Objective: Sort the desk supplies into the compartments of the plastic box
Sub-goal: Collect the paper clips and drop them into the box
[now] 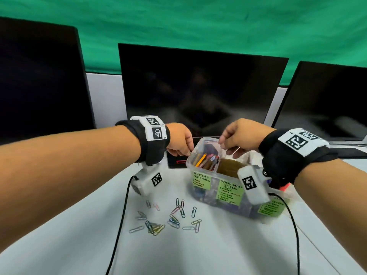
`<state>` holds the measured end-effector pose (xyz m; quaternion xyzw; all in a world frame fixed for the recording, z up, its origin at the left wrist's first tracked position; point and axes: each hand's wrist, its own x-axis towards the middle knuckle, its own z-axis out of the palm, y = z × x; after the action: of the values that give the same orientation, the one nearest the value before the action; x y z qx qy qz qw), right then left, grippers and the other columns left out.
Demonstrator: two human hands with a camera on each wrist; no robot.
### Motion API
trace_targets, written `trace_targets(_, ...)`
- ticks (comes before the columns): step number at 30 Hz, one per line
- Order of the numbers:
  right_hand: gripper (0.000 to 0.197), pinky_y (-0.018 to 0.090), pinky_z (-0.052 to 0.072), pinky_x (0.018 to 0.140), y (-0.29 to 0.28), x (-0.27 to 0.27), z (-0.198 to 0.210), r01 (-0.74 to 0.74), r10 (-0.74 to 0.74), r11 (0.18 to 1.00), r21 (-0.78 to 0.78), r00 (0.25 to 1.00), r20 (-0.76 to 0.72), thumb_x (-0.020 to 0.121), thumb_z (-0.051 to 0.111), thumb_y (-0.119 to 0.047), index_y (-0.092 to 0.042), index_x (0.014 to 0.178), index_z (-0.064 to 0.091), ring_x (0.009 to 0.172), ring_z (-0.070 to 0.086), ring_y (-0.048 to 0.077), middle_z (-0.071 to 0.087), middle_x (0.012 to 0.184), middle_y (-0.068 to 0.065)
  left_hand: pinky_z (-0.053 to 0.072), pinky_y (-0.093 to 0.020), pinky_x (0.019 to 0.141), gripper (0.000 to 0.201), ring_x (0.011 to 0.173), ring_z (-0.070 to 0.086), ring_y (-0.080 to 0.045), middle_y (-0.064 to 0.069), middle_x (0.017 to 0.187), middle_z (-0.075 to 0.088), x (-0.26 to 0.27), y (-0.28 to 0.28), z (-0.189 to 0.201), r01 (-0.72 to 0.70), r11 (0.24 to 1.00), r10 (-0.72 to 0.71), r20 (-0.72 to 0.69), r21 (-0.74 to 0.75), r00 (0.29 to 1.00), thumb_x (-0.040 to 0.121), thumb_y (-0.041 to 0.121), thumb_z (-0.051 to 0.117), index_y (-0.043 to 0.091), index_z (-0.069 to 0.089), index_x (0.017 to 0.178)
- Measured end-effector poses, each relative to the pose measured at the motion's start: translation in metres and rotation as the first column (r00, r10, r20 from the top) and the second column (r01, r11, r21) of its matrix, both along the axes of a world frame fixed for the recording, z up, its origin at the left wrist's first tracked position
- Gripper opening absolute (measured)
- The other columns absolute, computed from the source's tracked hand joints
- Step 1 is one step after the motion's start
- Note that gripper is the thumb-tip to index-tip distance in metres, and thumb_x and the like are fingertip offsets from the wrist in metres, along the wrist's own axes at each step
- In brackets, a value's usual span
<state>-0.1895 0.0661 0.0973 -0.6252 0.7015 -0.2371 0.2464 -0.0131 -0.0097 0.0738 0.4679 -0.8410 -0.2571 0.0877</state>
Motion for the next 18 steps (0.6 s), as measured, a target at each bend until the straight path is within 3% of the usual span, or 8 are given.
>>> trace_targets(3, 0.014, 0.028, 0.054, 0.052, 0.012, 0.039, -0.024, -0.127, 0.128, 0.991, 0.028, 0.992, -0.017, 0.082, 0.064, 0.005, -0.008, 0.076, 0.064, 0.057, 0.061, 0.020, 0.065, 0.070, 0.011, 0.053, -0.019, 0.062, 0.029, 0.079, 0.060, -0.015, -0.003, 0.097, 0.065, 0.033, 0.010, -0.024, 0.006, 0.999, -0.019, 0.276, 0.050, 0.961, 0.080, 0.013, 0.074, 0.013, 0.065, 0.108)
trace_targets(5, 0.013, 0.025, 0.052, 0.051, 0.019, 0.060, -0.048, -0.191, 0.204, 0.973, 0.129, 0.974, -0.099, 0.079, 0.069, 0.000, -0.011, 0.075, 0.063, 0.054, 0.060, 0.019, 0.067, 0.072, 0.014, 0.054, -0.021, 0.067, 0.049, 0.083, 0.061, -0.018, -0.005, 0.115, 0.064, 0.052, 0.021, -0.041, -0.004, 0.996, -0.039, 0.452, 0.093, 0.891, 0.076, 0.022, 0.079, 0.016, 0.059, 0.120)
trace_targets(7, 0.011, 0.021, 0.050, 0.051, 0.026, 0.073, -0.072, -0.208, 0.269, 0.940, 0.271, 0.939, -0.213, 0.077, 0.074, -0.010, -0.008, 0.085, 0.066, 0.049, 0.058, 0.016, 0.072, 0.079, 0.017, 0.054, -0.022, 0.070, 0.066, 0.084, 0.062, -0.018, -0.006, 0.125, 0.060, 0.067, 0.032, -0.056, -0.008, 0.992, -0.067, 0.574, 0.128, 0.816, 0.073, 0.030, 0.080, 0.019, 0.051, 0.130)
trace_targets(9, 0.035, 0.016, 0.048, 0.048, 0.033, 0.080, -0.095, -0.193, 0.325, 0.891, 0.412, 0.903, -0.281, 0.076, 0.077, -0.020, 0.000, 0.103, 0.068, 0.049, 0.056, 0.013, 0.074, 0.087, 0.016, 0.053, -0.025, 0.077, 0.078, 0.083, 0.063, -0.017, -0.002, 0.128, 0.058, 0.080, 0.041, -0.072, -0.011, 0.988, -0.090, 0.626, 0.157, 0.775, 0.069, 0.037, 0.082, 0.022, 0.043, 0.136)
trace_targets(11, 0.051, 0.014, 0.047, 0.048, 0.040, 0.082, -0.112, -0.139, 0.355, 0.856, 0.499, 0.859, -0.369, 0.074, 0.079, -0.029, 0.001, 0.114, 0.064, 0.053, 0.056, 0.014, 0.072, 0.084, 0.010, 0.053, -0.028, 0.083, 0.087, 0.086, 0.064, -0.016, 0.003, 0.123, 0.058, 0.090, 0.045, -0.088, 0.000, 0.987, -0.109, 0.664, 0.162, 0.740, 0.064, 0.043, 0.084, 0.025, 0.040, 0.137)
trace_targets(13, 0.064, 0.022, 0.052, 0.061, 0.041, 0.078, -0.124, -0.072, 0.322, 0.866, 0.495, 0.838, -0.442, 0.070, 0.081, -0.033, -0.001, 0.121, 0.059, 0.055, 0.056, 0.014, 0.069, 0.082, 0.004, 0.051, -0.032, 0.092, 0.092, 0.100, 0.064, -0.020, 0.002, 0.121, 0.059, 0.094, 0.047, -0.102, 0.022, 0.992, -0.106, 0.704, 0.126, 0.703, 0.061, 0.046, 0.084, 0.023, 0.038, 0.138)
trace_targets(16, 0.073, 0.034, 0.057, 0.081, 0.035, 0.074, -0.135, -0.022, 0.245, 0.886, 0.463, 0.870, -0.428, 0.066, 0.085, -0.030, -0.002, 0.126, 0.053, 0.072, 0.066, 0.020, 0.071, 0.104, 0.008, 0.043, -0.031, 0.096, 0.091, 0.118, 0.055, -0.025, -0.005, 0.132, 0.054, 0.093, 0.048, -0.113, 0.025, 0.999, -0.045, 0.688, 0.038, 0.725, 0.066, 0.042, 0.082, 0.015, 0.035, 0.139)
trace_targets(18, 0.063, 0.037, 0.058, 0.084, 0.028, 0.076, -0.139, -0.019, 0.180, 0.879, 0.476, 0.939, -0.294, 0.067, 0.085, -0.019, -0.001, 0.121, 0.057, 0.075, 0.068, 0.024, 0.073, 0.102, 0.012, 0.042, -0.031, 0.096, 0.086, 0.120, 0.052, -0.026, -0.007, 0.134, 0.052, 0.090, 0.047, -0.117, -0.002, 1.000, -0.007, 0.646, 0.012, 0.763, 0.070, 0.039, 0.080, 0.011, 0.036, 0.138)
